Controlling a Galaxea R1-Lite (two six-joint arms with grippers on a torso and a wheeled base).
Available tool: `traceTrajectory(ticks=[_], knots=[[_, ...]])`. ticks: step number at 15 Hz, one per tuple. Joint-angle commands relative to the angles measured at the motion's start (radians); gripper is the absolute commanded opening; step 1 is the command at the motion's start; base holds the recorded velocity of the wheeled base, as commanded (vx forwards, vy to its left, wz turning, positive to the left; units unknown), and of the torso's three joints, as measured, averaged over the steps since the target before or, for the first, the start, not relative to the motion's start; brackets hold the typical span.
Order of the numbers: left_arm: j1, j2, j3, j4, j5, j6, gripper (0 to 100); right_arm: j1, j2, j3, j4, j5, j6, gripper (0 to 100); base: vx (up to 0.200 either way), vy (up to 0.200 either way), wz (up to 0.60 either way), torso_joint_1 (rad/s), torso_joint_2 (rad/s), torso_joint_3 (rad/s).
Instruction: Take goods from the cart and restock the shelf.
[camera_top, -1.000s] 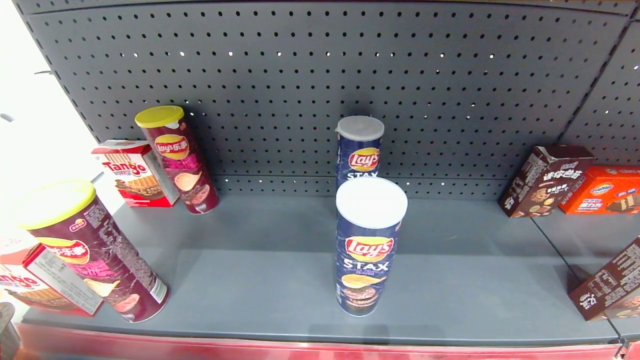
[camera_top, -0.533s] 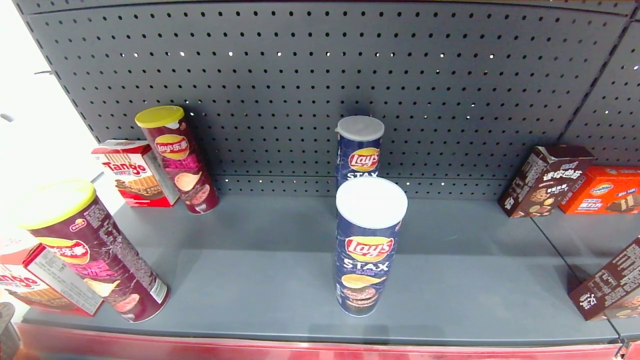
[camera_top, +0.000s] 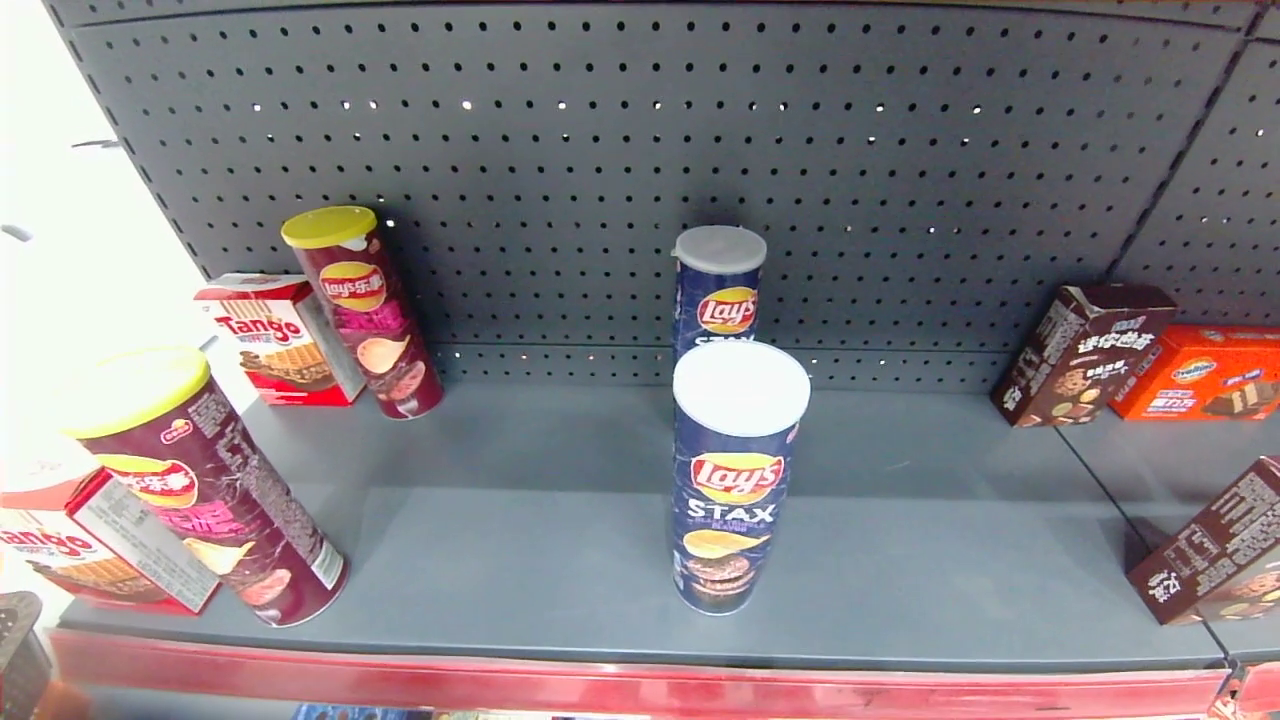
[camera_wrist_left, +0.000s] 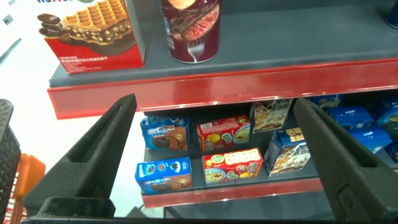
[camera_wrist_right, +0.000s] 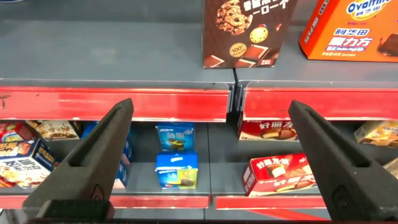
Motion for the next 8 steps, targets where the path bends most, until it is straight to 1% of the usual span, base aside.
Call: traceTrajectory(ticks=[1,8], knots=[[0.001,0.001,0.000,0.000,0.000,-0.001,100,0.000,0.002,0.000,0.000,0.001,0.000,100,0.000,0.000,0.00,0.000,0.00,0.000],[0.001,0.001,0.000,0.000,0.002,-0.005,100,0.000,0.002,0.000,0.000,0.001,0.000,100,0.000,0.000,0.00,0.000,0.00,0.000]])
